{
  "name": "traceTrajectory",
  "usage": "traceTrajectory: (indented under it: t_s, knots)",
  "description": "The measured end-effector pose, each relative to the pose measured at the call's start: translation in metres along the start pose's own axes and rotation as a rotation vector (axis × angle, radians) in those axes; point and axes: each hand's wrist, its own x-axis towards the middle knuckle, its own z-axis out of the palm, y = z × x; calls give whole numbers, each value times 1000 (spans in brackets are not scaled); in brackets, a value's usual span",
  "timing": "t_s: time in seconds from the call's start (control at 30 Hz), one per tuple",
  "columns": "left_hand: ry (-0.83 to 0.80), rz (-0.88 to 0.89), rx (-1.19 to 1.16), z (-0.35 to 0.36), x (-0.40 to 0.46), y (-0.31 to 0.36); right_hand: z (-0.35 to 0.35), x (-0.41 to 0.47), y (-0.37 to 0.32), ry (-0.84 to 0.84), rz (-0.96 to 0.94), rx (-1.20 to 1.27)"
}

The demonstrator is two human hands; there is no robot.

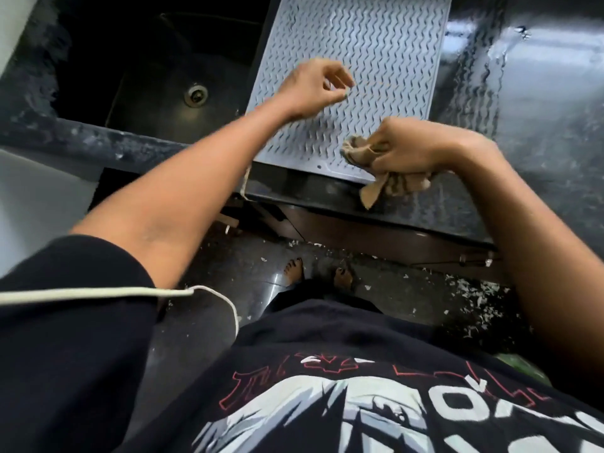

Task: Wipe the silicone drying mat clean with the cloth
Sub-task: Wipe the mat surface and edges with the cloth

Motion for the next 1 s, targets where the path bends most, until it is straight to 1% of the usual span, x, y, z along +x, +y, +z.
traceTrajectory:
  t_s: [0.07, 0.1, 0.17, 0.23, 0.3, 0.37, 0.4, 0.47, 0.57, 0.7, 0.83, 1.0]
  knots:
    - [-86, -120, -45, -23, 1, -14, 7, 32, -23, 12, -136, -49]
    - [-142, -178, -29, -31, 2, -21, 13, 51, -36, 36, -168, -118]
    - [-227, -276, 23, -44, 1, -36, 25, 88, -67, 46, -202, -334]
    - [-236, -316, 41, -47, -1, -48, 34, 110, -90, 40, -232, -546]
    - [-195, -328, 40, -45, -4, -56, 41, 120, -98, 69, -275, -652]
    - [-167, -341, 8, -43, -6, -61, 44, 120, -95, 84, -295, -666]
    - [-156, -343, 4, -42, -6, -63, 44, 119, -92, 66, -296, -652]
    - [-159, -338, 19, -41, -6, -63, 38, 112, -83, 2, -266, -596]
    - [-214, -330, 16, -41, -4, -59, 18, 95, -56, -96, -193, -567]
    - [-237, -334, 24, -43, -1, -58, 2, 64, -13, -228, -93, -613]
    - [-229, -334, 38, -42, -1, -59, 5, 38, 21, -259, -19, -645]
    - [-214, -334, 35, -41, -2, -59, 2, 13, 33, -369, 81, -721]
